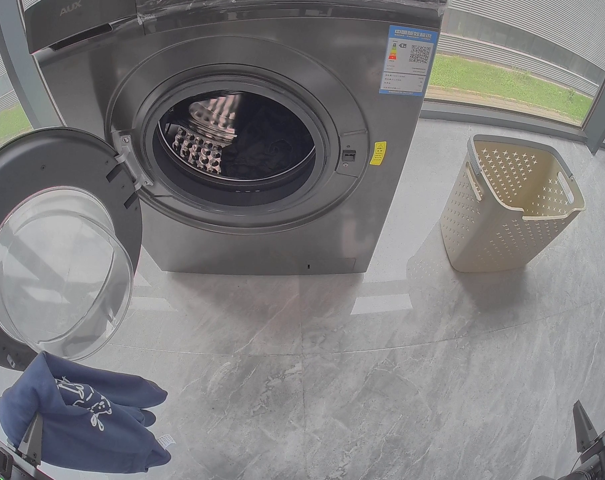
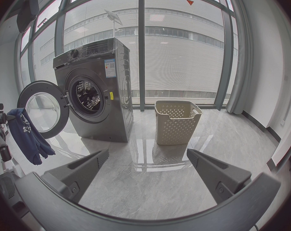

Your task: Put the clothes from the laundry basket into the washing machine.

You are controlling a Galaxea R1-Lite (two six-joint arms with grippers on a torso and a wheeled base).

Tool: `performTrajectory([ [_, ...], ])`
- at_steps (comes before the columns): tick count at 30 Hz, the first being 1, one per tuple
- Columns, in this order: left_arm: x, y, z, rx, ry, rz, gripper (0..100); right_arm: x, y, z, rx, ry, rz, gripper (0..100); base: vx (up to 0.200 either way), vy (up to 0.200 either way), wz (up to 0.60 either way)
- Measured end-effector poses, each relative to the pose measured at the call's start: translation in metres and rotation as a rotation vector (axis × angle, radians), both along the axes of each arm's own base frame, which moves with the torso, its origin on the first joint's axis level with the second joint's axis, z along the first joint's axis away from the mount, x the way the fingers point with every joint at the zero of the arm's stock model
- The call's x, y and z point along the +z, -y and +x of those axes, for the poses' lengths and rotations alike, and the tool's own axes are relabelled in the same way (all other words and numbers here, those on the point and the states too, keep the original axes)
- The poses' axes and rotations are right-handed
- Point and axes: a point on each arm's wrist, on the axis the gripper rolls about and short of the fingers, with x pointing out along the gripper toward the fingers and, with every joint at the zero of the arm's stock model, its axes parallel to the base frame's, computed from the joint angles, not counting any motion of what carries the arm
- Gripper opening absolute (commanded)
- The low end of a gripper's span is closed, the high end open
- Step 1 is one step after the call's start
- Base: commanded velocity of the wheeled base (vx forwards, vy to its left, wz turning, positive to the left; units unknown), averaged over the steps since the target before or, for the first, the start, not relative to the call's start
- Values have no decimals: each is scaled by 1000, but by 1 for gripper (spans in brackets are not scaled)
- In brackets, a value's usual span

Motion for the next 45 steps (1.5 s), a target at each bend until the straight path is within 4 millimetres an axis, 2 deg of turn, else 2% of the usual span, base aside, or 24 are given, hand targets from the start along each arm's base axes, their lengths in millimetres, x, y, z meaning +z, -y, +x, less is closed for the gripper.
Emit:
performTrajectory([
  [3,0,0,0,0,0,0,0,0,0,0,0,0,0,100,0,200,0],
  [45,1,0,0,-7,7,32,0,0,0,0,-1,0,0,100,0,0,0],
])
